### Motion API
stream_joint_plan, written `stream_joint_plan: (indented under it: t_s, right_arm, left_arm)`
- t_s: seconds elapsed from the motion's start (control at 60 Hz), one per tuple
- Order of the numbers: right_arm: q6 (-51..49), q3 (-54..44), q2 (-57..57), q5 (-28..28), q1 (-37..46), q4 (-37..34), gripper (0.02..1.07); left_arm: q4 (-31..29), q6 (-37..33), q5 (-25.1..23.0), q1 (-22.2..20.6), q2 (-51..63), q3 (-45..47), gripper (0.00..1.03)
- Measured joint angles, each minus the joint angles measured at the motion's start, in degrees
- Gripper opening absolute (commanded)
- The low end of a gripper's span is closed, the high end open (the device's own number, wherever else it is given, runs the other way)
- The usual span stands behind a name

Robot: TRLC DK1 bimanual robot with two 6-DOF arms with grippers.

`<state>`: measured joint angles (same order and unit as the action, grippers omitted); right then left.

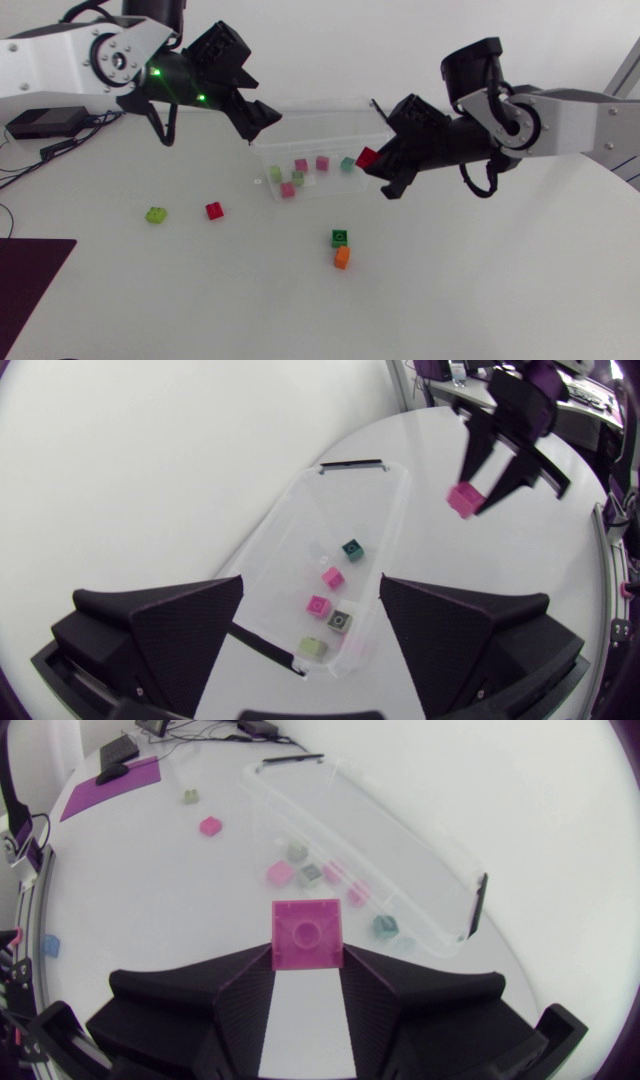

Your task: Pick up the duplo bricks and place them in the container

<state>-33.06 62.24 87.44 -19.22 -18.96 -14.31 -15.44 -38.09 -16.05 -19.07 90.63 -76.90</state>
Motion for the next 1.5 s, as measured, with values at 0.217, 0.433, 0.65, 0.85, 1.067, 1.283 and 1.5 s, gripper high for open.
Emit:
stream_joint_plan:
  t_s: [0.217,0.433,0.65,0.85,1.067,1.283,1.5]
  right_arm:
    - [4.46,8.98,5.27,1.68,1.09,3.13,0.29]
    - [7.48,17.51,13.25,4.02,1.14,4.11,0.29]
    - [9.01,27.3,21.94,7.08,1.07,4.28,0.29]
    - [9.09,32.22,27.8,9.66,0.72,4.26,0.68]
    - [9.11,34.32,29.18,10.6,0.7,4.26,1.02]
    - [9.14,27.41,23.43,10.51,0.7,5.81,1.02]
    - [9.33,20.09,16.63,10.51,0.5,7.98,1.02]
  left_arm:
    - [-9.68,-7.89,-1.25,-2.97,-9.35,10.19,0.97]
    - [-18.4,-15.15,-2.4,-5.18,-11.26,16.81,0.97]
    - [-24.28,-22.45,-3.02,-8.37,-12.17,24.63,0.97]
    - [-28.0,-25.53,-3.08,-13.25,-12.28,31.06,0.97]
    - [-31.12,-27.39,-3.08,-15.93,-13.64,32.65,0.97]
    - [-31.21,-27.54,-3.02,-20.57,-13.75,36.11,0.97]
    - [-30.67,-26.01,-2.95,-23.54,-13.75,37.9,0.96]
